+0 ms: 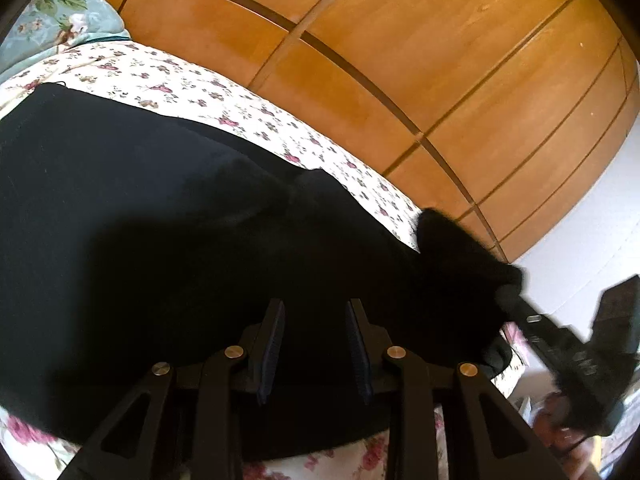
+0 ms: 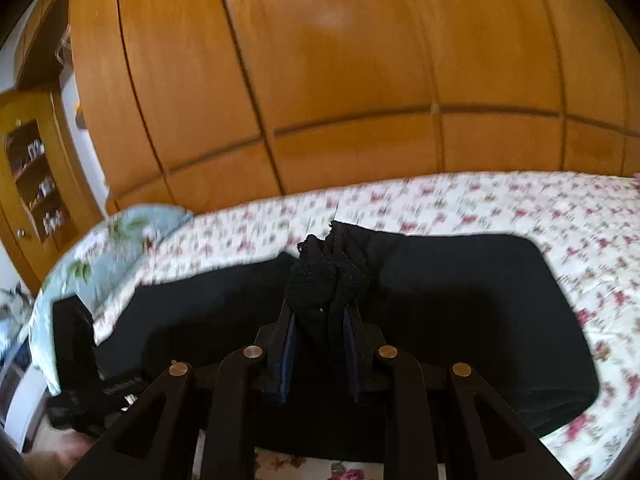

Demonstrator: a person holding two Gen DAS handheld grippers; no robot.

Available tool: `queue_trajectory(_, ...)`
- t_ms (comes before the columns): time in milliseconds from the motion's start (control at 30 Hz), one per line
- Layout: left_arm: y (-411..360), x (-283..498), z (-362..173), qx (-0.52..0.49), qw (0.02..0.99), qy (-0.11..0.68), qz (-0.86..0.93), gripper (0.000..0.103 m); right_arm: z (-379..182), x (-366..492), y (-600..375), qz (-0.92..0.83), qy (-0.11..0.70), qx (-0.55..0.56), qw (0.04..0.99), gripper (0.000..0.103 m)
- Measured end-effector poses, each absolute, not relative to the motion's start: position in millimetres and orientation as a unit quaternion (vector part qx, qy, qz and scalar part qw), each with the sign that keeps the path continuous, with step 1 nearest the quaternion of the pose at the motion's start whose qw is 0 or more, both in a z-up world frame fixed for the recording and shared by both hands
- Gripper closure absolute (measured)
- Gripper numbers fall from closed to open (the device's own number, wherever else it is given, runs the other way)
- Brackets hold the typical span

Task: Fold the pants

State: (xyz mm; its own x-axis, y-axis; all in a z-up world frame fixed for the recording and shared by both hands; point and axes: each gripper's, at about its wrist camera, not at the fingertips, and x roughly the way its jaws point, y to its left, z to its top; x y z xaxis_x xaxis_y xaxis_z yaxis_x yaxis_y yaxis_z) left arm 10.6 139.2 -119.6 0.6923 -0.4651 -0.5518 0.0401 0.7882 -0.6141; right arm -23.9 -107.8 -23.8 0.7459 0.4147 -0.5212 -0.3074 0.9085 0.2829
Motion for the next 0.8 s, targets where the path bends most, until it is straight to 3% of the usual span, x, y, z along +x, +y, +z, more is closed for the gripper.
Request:
queue_trajectory(100, 132, 6, -120, -0.288, 0.870, 0.368, -0.157, 0.072, -49, -16, -96, 0.203, 0.332, 0.082, 0.918, 0.076)
queue_trajectory(233, 121, 7, -119, -0.286, 0.863, 0.376, -0.179, 0.071, -83, -11, -90, 0.238, 0.385, 0.106, 0.885, 0.058)
queue_trajectory(333, 115, 11, -116, -0.292, 0.855, 0.381, -0.197, 0.071, -76, -22, -94, 0.259, 0.373, 0.099, 0.885, 0.049)
queue_trajectory(400, 108, 17, -111, -0.294, 0.851, 0.382, -0.211, 0.066, -63, -33, -106, 0.275, 0.346, 0.100, 0.892, 0.049)
queue_trajectory(467, 101, 25, -106, -0.298, 0.845, 0.383, -0.224, 0.048, -50, -44, -127, 0.263, 0.309, 0.104, 0.908, 0.049)
queue_trajectory(533, 90, 42, -101, -0.304, 0.835, 0.390, -0.240, 0.041, -42, -48, -154, 0.229, 0.282, 0.112, 0.925, 0.049)
queue_trajectory(600, 81, 59, -100, -0.301, 0.831, 0.402, -0.238, 0.040, -38, -43, -179, 0.195, 0.271, 0.122, 0.935, 0.050)
queue_trajectory(667, 67, 83, -103, -0.289, 0.826, 0.428, -0.227, 0.041, -38, -28, -207, 0.146, 0.280, 0.135, 0.939, 0.066)
queue_trajectory(800, 45, 106, -113, -0.273, 0.819, 0.459, -0.210, 0.042, -45, 4, -249, 0.099, 0.296, 0.169, 0.935, 0.071)
